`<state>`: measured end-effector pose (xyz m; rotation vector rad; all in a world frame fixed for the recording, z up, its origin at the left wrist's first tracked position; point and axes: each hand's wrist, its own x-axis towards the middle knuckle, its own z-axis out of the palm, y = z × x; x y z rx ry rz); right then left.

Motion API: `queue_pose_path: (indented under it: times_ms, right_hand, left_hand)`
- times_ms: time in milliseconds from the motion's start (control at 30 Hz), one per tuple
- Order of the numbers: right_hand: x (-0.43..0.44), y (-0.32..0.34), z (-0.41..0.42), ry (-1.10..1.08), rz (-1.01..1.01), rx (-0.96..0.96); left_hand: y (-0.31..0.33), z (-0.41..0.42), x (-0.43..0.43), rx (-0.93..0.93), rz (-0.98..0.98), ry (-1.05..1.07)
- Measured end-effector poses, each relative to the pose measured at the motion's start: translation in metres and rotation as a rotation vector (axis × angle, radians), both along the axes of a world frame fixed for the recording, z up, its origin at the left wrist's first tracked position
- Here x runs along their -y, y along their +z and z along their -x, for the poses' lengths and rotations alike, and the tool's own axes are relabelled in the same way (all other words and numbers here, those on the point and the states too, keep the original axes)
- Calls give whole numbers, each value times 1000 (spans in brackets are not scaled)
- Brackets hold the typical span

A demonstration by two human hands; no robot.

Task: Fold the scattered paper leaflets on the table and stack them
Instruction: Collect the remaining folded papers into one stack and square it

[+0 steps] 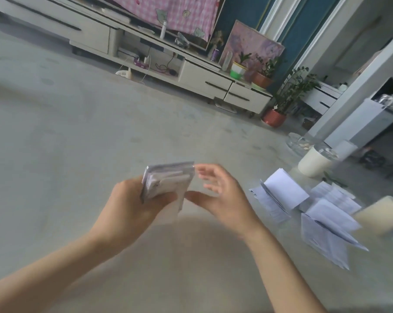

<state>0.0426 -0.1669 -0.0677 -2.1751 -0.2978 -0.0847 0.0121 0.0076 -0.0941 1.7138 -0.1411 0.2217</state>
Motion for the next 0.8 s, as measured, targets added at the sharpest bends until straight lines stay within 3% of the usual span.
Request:
queue_pose_path:
  times_ms: [67,133,233,300,367,433,500,567,700,800]
  right_hand:
    - [34,8,-9,-282,164,268]
    - [70,11,-15,-499,472,325]
    - [108,1,-17,-518,955,-18]
    - [116,-8,-15,-437,1087,-205]
    - [115,-8,-12,-423,990,-195]
    - [110,1,-6,-510,812,-45]
    - [105,15,3,-580,565,149]
    - [96,29,13,-569,197,209]
    - [77,35,20,-445,-413,-38]
    - [66,30,19,-364,-564,-141]
  left_hand:
    - [4,3,4,-102,146,-18]
    - [5,5,10,-225,306,-67]
    - [2,5,11,-369,440,-185]
    - [2,5,9,-447,507,-266]
    - [3,4,8,-515,574,-320]
    - [4,3,7,-561,600,-337]
    - [7,2,6,-575,634,-347]
    - [12,3,5,-573,687,-354]
    - [18,2,2,-578,789,-367]
    - [17,2,-2,-565,779,-443]
